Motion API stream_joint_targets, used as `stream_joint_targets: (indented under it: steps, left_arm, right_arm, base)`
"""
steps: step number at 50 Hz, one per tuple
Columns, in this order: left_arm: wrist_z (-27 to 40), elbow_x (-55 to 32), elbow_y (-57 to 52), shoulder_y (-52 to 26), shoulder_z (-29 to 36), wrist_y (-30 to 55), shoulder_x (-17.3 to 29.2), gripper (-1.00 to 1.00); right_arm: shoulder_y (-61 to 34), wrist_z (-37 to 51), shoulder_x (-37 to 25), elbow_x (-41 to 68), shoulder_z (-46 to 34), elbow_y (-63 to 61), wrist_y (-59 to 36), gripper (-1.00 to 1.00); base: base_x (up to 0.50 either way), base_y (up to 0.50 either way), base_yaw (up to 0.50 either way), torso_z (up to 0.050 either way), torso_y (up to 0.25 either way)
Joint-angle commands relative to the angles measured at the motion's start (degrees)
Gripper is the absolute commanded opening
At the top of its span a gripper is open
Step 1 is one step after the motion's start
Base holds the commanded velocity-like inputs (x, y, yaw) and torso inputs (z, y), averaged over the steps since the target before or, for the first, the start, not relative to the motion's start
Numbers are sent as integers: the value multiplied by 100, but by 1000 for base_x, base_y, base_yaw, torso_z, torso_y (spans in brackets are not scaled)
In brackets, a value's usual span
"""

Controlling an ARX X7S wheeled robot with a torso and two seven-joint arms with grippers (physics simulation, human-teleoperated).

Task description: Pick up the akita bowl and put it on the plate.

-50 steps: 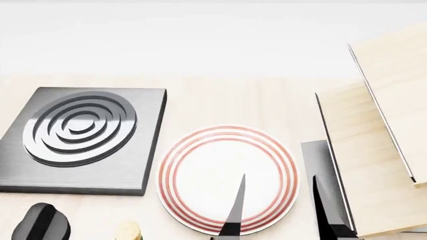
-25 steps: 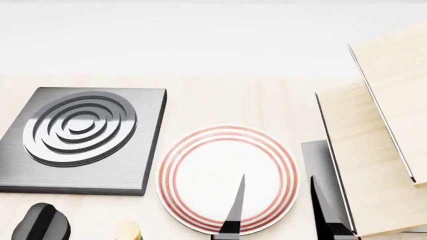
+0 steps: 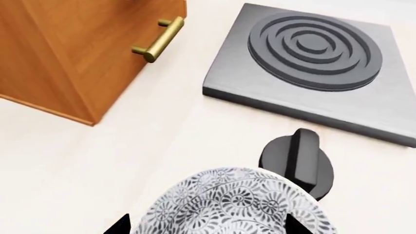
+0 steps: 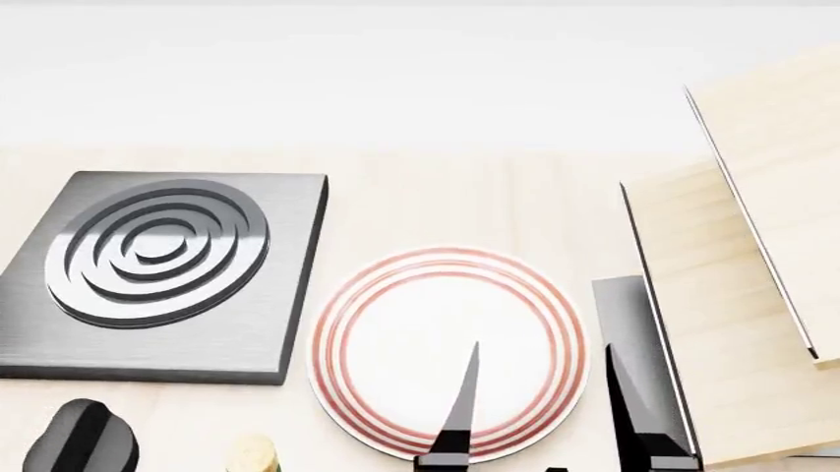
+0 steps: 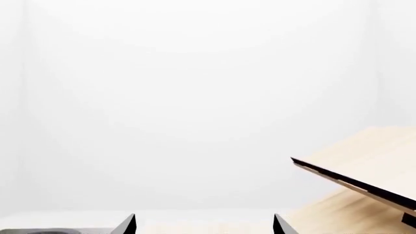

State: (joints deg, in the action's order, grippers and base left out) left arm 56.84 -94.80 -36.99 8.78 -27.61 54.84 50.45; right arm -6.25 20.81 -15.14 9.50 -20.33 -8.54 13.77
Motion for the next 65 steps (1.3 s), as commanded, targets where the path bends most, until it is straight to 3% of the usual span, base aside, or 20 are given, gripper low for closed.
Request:
stream_joint_targets:
  steps: [1, 18, 32, 65]
  left_arm:
    - [166, -302, -82, 187, -271, 44, 168, 100]
    - [460, -666, -51, 486, -646, 121, 410, 100]
    - [438, -486, 194, 368, -139, 216, 464, 100]
    - [172, -88, 524, 705, -95, 333, 321, 100]
  right_arm:
    - [-21, 13, -14, 19, -21, 51, 8, 100]
    - [-44, 45, -31, 37, -54, 71, 7, 100]
    - [-28, 69, -52, 55, -69, 80, 54, 100]
    - [-128, 99, -38, 109, -123, 357, 129, 100]
  base:
    - [0, 0, 0, 0, 0]
    - [0, 0, 0, 0, 0]
    - [0, 0, 0, 0, 0]
    - [0, 0, 0, 0, 0]
